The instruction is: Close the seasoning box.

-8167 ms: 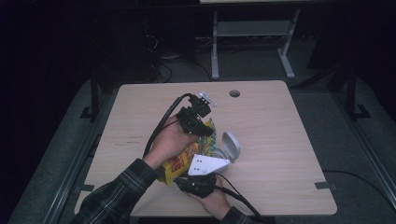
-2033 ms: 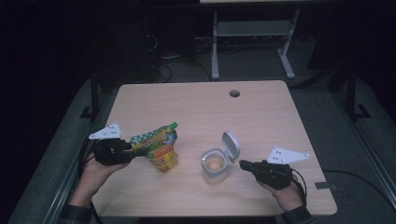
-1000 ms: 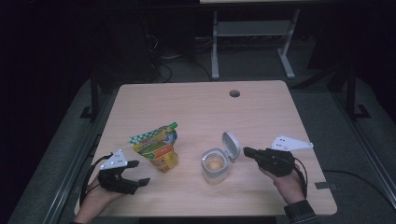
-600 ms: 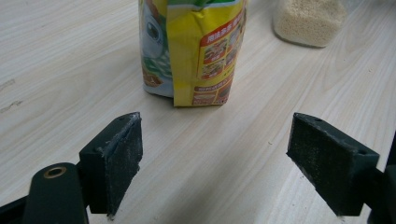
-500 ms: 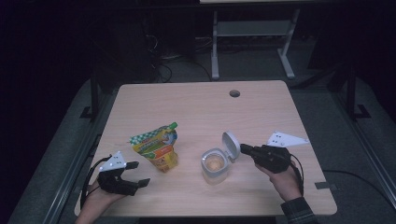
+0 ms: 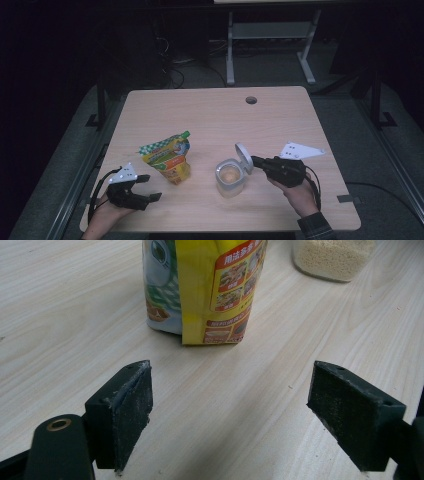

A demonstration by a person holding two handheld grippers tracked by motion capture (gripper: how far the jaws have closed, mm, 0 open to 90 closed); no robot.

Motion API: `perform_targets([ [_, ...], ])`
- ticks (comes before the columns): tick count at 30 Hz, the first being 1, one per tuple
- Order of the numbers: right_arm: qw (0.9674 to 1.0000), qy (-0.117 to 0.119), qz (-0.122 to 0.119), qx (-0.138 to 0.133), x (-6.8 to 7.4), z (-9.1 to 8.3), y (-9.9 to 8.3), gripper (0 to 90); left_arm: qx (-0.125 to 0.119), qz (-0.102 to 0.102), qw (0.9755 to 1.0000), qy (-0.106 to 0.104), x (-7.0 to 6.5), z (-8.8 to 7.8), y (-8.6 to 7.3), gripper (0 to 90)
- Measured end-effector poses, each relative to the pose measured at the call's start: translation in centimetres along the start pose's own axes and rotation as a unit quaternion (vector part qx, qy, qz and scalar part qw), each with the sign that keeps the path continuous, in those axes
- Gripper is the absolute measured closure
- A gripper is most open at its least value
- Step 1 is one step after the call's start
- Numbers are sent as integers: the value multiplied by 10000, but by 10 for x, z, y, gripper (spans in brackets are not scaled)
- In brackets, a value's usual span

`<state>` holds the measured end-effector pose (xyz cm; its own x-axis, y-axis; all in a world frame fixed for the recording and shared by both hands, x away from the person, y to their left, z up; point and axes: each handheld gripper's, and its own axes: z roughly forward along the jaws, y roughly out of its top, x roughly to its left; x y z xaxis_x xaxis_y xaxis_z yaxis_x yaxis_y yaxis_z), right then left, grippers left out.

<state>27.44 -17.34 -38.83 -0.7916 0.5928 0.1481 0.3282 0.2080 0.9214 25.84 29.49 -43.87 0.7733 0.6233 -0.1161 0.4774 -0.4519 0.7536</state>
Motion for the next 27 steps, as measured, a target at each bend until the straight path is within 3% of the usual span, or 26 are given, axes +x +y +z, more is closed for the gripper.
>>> perform_targets([
  [9,9998,147,-100,51,8,5,1,898,5,-8,10000,9,2,0,-1,179],
  [16,9999,100,-66,49,4,2,-2,890,-15,-33,10000,25,3,1,-2,179],
  [27,9994,-314,144,21,-12,-9,-11,621,-35,-57,10000,36,4,1,-1,179],
])
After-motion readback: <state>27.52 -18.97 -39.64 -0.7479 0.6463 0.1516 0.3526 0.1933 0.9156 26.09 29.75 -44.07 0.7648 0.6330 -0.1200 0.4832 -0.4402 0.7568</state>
